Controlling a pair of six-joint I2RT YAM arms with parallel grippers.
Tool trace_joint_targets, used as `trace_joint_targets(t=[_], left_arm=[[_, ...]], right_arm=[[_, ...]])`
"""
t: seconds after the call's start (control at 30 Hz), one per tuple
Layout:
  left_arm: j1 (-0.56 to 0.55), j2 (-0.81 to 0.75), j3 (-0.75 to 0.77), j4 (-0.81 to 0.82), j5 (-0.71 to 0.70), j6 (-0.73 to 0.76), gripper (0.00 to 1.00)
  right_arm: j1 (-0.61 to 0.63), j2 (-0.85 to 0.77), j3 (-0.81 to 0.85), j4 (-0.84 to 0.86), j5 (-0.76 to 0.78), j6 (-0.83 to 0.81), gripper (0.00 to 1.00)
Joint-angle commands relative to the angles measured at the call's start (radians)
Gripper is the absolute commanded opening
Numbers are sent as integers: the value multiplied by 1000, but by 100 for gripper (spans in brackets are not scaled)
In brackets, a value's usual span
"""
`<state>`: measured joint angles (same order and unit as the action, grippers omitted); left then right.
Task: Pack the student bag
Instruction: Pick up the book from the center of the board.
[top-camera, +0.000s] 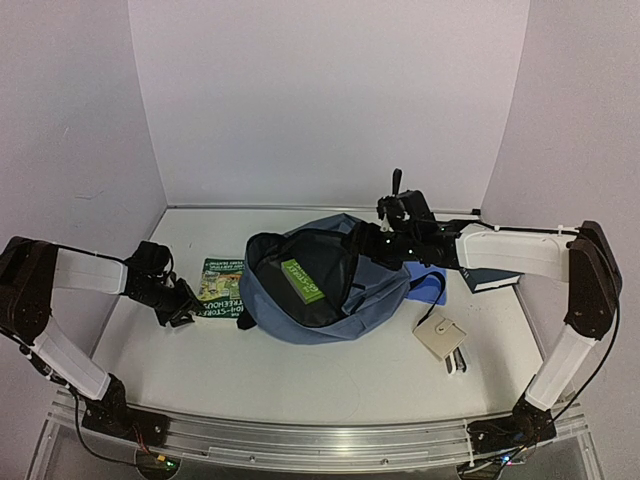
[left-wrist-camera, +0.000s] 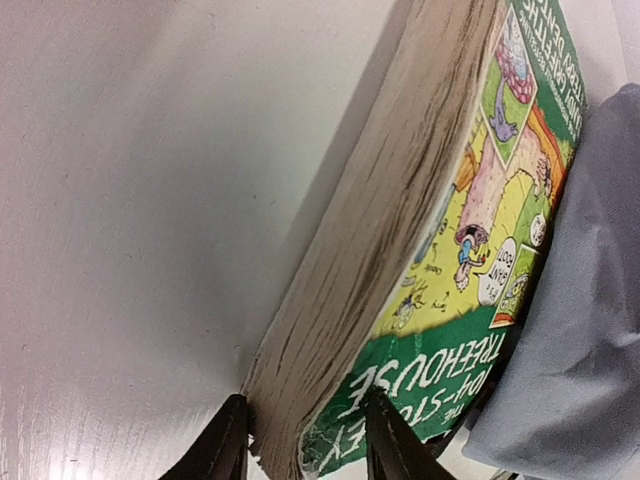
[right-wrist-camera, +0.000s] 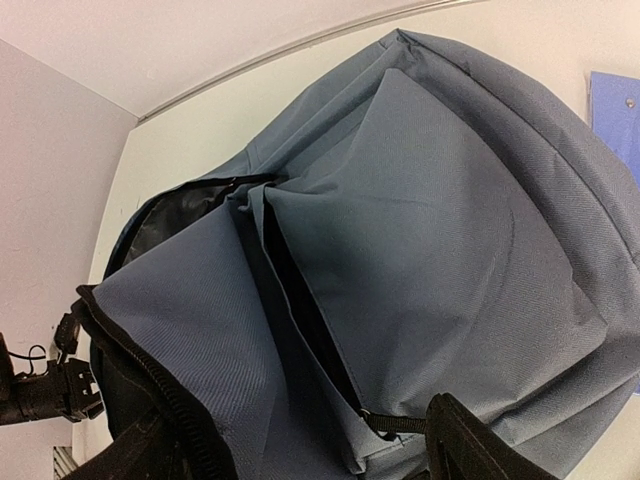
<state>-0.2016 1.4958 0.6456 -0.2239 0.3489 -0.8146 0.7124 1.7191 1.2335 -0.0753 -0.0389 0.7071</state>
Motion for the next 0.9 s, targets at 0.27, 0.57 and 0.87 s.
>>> trace_joint_targets(t=[0.27,0.57,0.87], left_arm=[[1,-117,-31,78,-42,-24,0],[3,-392,-16,53,-16,1,0],[5,-574,164,-74,37,22,0]], right_arm=[[3,-41,-9,17,24,-5,78],[3,-76,-6,17,-1,-6,78],[2,-220,-24,14,-48,-14,88]])
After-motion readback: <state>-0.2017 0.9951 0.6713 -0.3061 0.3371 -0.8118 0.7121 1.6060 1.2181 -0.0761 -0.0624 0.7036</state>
